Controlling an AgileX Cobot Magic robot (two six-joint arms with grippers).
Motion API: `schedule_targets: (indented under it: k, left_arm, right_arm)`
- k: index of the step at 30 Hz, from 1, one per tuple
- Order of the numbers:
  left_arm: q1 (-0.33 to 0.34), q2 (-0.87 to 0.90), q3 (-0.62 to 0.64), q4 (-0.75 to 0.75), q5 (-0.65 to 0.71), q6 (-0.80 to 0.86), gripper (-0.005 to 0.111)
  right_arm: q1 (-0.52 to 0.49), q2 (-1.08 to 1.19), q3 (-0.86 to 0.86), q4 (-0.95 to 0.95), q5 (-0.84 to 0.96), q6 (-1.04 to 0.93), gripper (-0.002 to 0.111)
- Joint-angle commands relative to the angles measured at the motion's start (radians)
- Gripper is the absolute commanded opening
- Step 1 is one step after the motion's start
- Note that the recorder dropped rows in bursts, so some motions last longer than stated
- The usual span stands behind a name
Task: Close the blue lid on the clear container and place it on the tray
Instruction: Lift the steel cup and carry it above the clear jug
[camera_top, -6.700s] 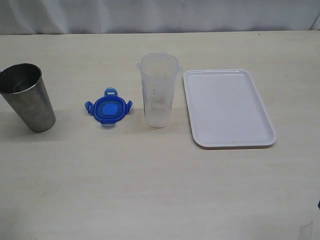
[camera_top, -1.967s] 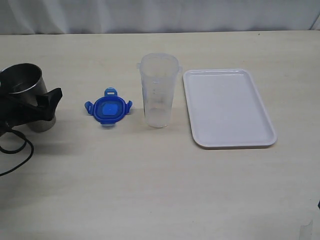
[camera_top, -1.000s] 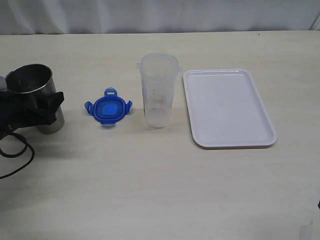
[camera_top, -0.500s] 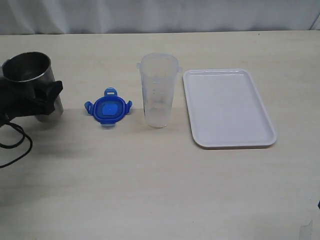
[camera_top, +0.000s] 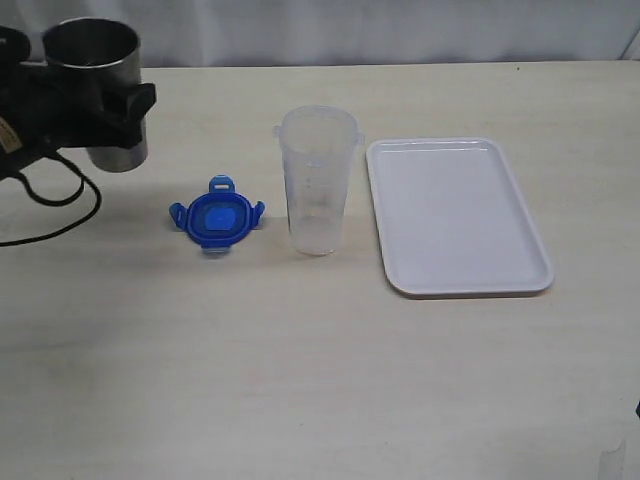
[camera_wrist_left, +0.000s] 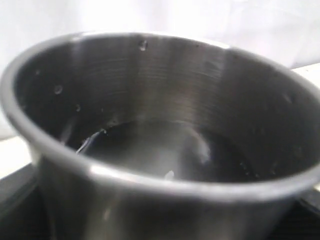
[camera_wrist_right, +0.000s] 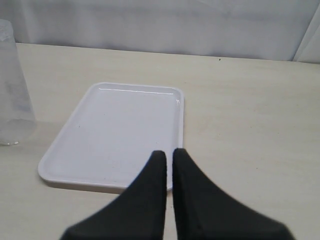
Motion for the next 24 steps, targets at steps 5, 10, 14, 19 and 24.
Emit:
schedule_targets:
  k: [5, 10, 14, 19, 24]
  left_arm:
    - [-0.149, -0.02, -0.193, -0.011, 0.103, -0.081, 0.0]
    - [-0.241, 0.003, -0.269, -0.009, 0.166, -0.081, 0.0]
    - [-0.277, 0.027, -0.29, -0.016, 0.166, -0.081, 0.0]
    - [-0.287, 0.072, -0.295, -0.011, 0.163, -0.081, 0.0]
    - [-0.287, 0.108, -0.295, -0.006, 0.134, -0.078, 0.0]
  right_arm:
    - [-0.006, -0.005, 0.003, 0.0, -0.003, -0.006, 0.005]
    - [-0.006, -0.005, 0.003, 0.0, -0.003, -0.006, 0.005]
    - [-0.006, -0.005, 0.003, 0.0, -0.003, -0.006, 0.005]
    - [-0.006, -0.005, 0.003, 0.0, -0.003, -0.006, 0.005]
    - [-0.006, -0.005, 0.003, 0.0, -0.003, -0.006, 0.005]
